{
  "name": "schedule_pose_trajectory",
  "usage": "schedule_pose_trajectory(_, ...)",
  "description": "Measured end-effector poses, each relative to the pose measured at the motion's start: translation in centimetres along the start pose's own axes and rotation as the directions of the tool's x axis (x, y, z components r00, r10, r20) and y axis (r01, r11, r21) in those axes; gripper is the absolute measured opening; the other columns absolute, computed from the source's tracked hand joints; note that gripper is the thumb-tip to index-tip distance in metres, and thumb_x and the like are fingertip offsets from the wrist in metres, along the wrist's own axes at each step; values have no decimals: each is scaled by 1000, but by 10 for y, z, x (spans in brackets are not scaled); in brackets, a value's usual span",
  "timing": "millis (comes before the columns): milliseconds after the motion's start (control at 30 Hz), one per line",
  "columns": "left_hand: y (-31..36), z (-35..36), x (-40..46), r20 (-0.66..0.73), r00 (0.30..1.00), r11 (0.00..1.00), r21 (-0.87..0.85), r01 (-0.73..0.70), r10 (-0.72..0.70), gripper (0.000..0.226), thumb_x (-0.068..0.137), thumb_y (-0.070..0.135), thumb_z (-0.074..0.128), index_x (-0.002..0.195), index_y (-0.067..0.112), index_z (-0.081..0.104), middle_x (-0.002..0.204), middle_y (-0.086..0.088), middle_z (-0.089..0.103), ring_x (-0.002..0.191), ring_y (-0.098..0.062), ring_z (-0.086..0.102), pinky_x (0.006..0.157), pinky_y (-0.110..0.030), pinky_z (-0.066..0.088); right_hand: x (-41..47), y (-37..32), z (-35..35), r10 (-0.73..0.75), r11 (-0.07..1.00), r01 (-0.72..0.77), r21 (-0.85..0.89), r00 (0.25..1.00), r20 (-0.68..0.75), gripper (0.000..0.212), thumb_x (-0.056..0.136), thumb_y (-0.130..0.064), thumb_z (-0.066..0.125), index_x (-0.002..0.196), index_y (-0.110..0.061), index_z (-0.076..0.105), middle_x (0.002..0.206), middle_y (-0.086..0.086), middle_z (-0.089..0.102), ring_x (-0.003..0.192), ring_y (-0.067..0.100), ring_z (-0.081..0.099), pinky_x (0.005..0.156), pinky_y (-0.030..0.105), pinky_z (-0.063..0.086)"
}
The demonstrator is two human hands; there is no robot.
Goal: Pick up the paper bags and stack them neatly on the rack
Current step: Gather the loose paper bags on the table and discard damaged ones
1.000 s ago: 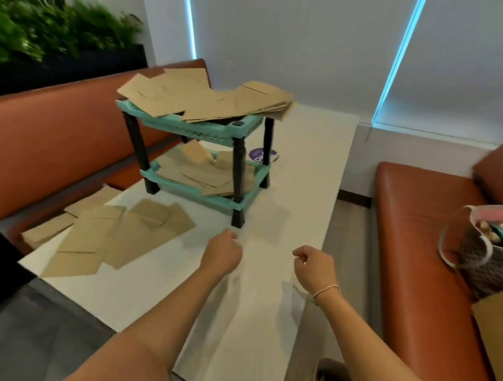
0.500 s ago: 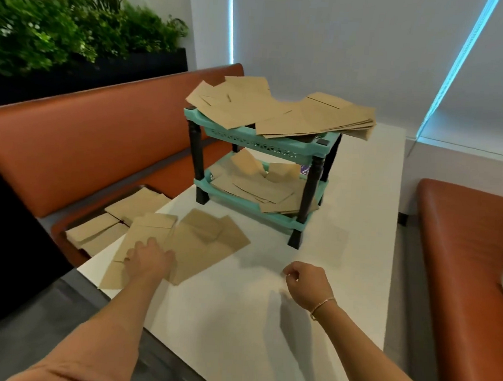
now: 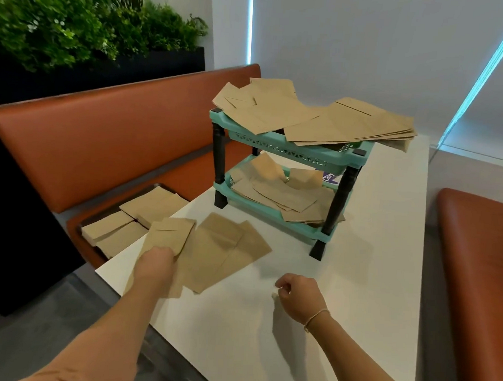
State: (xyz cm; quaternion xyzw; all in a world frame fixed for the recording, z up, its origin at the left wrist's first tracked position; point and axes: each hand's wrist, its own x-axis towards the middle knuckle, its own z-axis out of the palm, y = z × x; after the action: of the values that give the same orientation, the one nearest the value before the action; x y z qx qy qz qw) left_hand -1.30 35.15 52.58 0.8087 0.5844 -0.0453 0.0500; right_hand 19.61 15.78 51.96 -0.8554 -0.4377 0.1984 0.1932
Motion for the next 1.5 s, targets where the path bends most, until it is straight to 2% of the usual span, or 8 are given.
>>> schedule_pose_trajectory(233, 46, -38, -19, -231, 968, 872, -489, -23, -103, 25, 94, 17, 45, 103, 1, 61, 70, -5, 54, 65, -21, 52, 55, -26, 38, 1, -37, 0, -126, 983, 116, 141, 990, 61, 59, 82, -33, 64, 136, -21, 42, 118, 2, 59, 100, 16, 57, 86, 22, 42)
schedule_pose_trajectory(367, 91, -65, -45, -168, 985, 670, -736, -95, -44, 21, 88, 13, 53, 110, 12, 56, 86, -3, 59, 71, -14, 52, 60, -23, 42, 3, -65, 3, -142, 959, 108, 264, 983, 115, 89, 75, -40, 72, 147, -19, 23, 137, 4, 47, 117, 21, 52, 95, 28, 41)
schedule_pose_trajectory(533, 113, -67, -53, 130, 974, 407, -912, 44, 186, 40, 89, 15, 56, 129, 10, 51, 73, -1, 64, 50, -6, 58, 51, -18, 48, 8, -69, 3, -62, 978, 83, 191, 992, -112, 47, 95, -22, 46, 141, -13, 36, 118, 13, 62, 107, 29, 58, 91, 35, 46)
schedule_pose_trajectory(600, 111, -60, -51, 170, 938, 365, -930, 51, 301, 37, 90, 29, 59, 123, 13, 54, 82, 1, 66, 62, -7, 61, 62, -22, 51, 8, -64, 0, -36, 982, 66, 180, 986, -165, 39, 94, -7, 39, 132, -12, 47, 105, 16, 66, 94, 31, 60, 80, 34, 48)
schedule_pose_trajectory(700, 89, -46, -36, 167, 966, 458, -887, 60, 196, 40, 87, 59, 51, 110, 27, 55, 107, 10, 59, 95, -13, 57, 80, -32, 52, 7, -54, -2, 6, 981, 29, 189, 983, -183, 31, 92, -2, 35, 114, -6, 57, 93, 16, 65, 77, 27, 55, 63, 26, 39)
schedule_pose_trajectory(833, 35, -20, -11, 141, 939, 821, -457, 343, -314, 57, 82, 46, 62, 124, 12, 46, 128, -13, 49, 117, -31, 43, 96, -39, 39, 5, -41, -4, 41, 978, -1, 209, 982, -185, 27, 94, -4, 34, 107, -5, 58, 85, 11, 59, 72, 21, 50, 60, 24, 37)
schedule_pose_trajectory(1067, -2, -8, -21, 226, 846, 740, -411, 532, -483, 90, 70, 49, 77, 131, 1, 32, 134, -23, 35, 123, -34, 36, 96, -39, 39, 1, -30, -4, 59, 974, -19, 226, 984, -171, 27, 95, -7, 33, 106, -6, 57, 88, 13, 61, 75, 24, 55, 65, 30, 45)
schedule_pose_trajectory(1500, 57, -43, -44, 233, 887, 547, -716, 433, -398, 59, 84, 8, 64, 132, 2, 31, 126, -21, 50, 112, -39, 52, 84, -43, 47, -24, -15, -14, 93, 961, -31, 275, 972, -214, 25, 95, -9, 32, 103, -10, 56, 84, 10, 59, 77, 27, 59, 72, 36, 52)
